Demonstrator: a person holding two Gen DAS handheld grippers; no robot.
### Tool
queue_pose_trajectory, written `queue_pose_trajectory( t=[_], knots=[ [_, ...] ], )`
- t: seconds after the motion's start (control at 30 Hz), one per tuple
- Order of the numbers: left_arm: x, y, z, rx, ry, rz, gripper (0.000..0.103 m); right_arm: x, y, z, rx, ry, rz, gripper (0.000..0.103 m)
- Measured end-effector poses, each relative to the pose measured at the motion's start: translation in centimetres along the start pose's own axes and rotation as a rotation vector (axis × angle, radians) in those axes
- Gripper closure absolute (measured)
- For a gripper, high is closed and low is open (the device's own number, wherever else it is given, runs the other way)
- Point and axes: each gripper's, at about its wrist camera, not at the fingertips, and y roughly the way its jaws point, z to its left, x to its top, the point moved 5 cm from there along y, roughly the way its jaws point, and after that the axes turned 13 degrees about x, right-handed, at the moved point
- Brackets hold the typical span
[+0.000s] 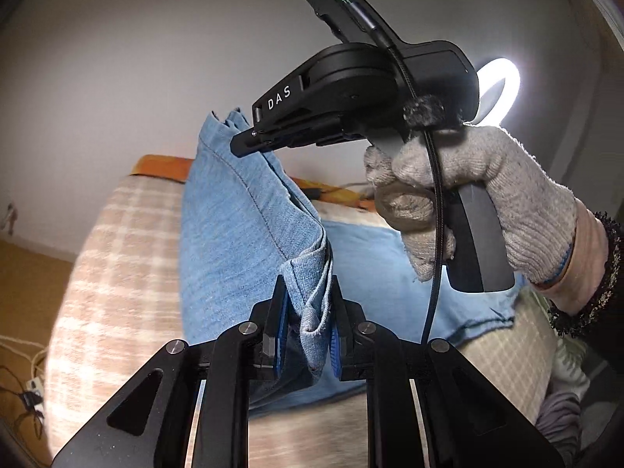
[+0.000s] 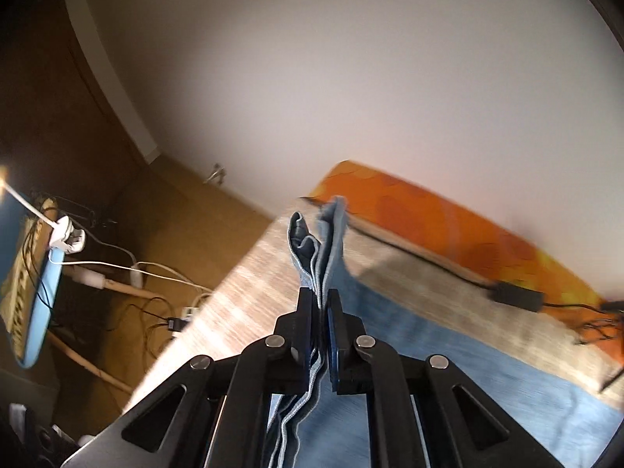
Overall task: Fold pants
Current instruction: 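Grasp the hem with the right tool beside the left tool and lift, then carry the hem with both tools over the jeans toward the waistband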
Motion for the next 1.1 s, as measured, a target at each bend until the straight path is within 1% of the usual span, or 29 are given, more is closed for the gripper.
queue_pose_trajectory(
  t=[0.2, 0.47, 0.73, 1.03, 1.1],
  knots=[
    [0.8, 0.9, -5.8, -0.068, 0.089, 0.041, 0.088, -2.4, -5.0, -4.7, -0.041, 0.062, -0.046, 0.099],
    [1.4, 2.1, -12.0, -0.164, 0.173, 0.096, 0.088, -6.0, -10.6, -10.9, -0.088, 0.123, -0.083, 0.099],
    [2.8, 2.9, -16.7, -0.241, 0.217, 0.117, 0.088, -8.9, -17.1, -16.7, -0.113, 0.174, -0.138, 0.099],
    [3.7, 3.9, -22.4, -0.322, 0.299, 0.133, 0.088, -11.9, -23.2, -21.4, -0.151, 0.198, -0.176, 0.099],
    [3.7, 3.9, -22.7, -0.34, 0.308, 0.135, 0.088, -12.6, -24.7, -22.6, -0.16, 0.21, -0.187, 0.099]
  ],
)
